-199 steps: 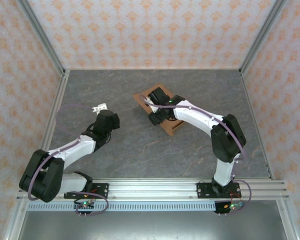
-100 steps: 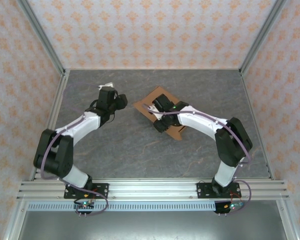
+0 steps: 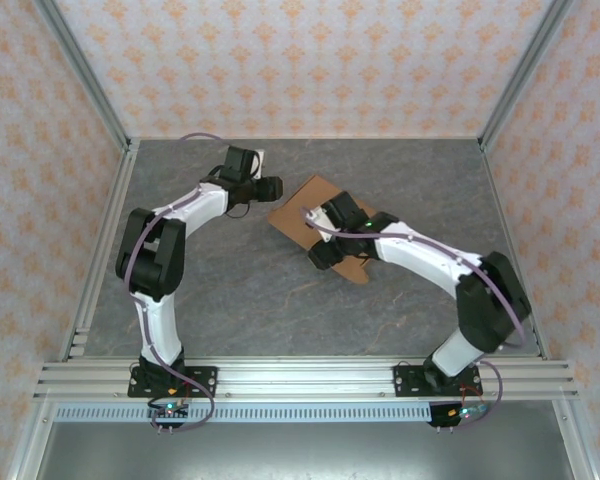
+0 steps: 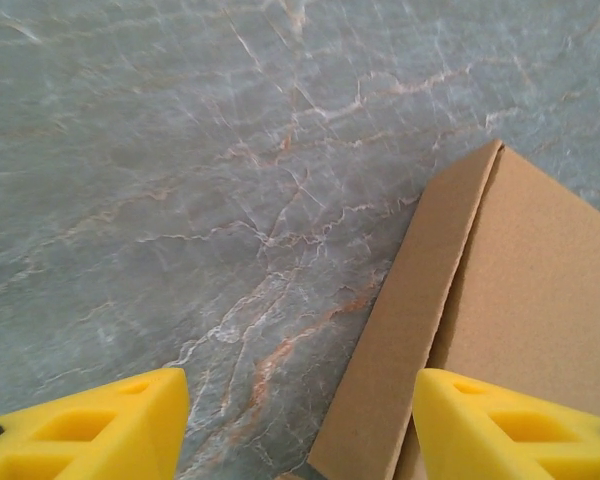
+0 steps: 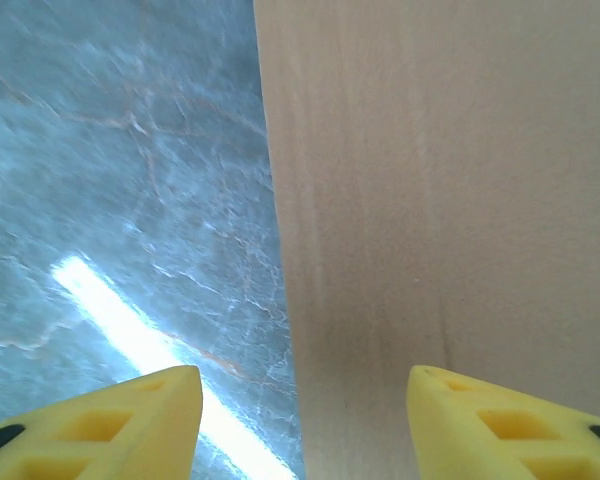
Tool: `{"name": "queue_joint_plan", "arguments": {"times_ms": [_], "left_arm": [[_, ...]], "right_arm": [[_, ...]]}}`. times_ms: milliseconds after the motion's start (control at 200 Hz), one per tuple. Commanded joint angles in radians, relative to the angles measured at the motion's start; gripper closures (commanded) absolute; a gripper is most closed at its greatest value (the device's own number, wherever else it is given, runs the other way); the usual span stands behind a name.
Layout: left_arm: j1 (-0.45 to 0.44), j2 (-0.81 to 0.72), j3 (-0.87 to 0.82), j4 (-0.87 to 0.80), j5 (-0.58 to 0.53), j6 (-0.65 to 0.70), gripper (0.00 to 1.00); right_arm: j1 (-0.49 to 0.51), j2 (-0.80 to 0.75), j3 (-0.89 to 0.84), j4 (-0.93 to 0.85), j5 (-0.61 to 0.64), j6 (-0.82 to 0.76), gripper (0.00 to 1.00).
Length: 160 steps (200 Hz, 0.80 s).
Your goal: Fold the paper box
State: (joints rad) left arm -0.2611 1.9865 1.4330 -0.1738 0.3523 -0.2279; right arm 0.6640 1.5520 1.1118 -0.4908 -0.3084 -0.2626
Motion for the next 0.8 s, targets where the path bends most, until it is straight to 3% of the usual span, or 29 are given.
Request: {"name": "queue_joint_plan", "arguments": {"times_ms": [0,145,275,450,796], "left_arm": [[-0.013,0.047,0.071,-0.108,0.075,0.073,0.38],[-0.018,0.131,0.19,-0.227,0.126,0.134,0.38],[-0.018,0.199,0.305,-0.332,0.191,0.182,0.37],[-0.018,0.288,0.436,-0.459,0.261,0.213,0.36],[-0.018,0.233,0.345,-0.388,0.331,0.154,0.37]], "right_arm": [[-0.068,-0.099,-0.063,0.081,-0.026,0.157,0.42],[-0.216,-0.223,-0.205,0.131,0.003,0.381,0.38],[-0.294,-0.274,-0.281,0.129,0.03,0.483,0.33],[-0.39,-0.239,-0.35,0.22,-0.101,0.556,0.27],[-0.438,-0.099,-0.308,0.299,-0.133,0.546,0.3]]}}
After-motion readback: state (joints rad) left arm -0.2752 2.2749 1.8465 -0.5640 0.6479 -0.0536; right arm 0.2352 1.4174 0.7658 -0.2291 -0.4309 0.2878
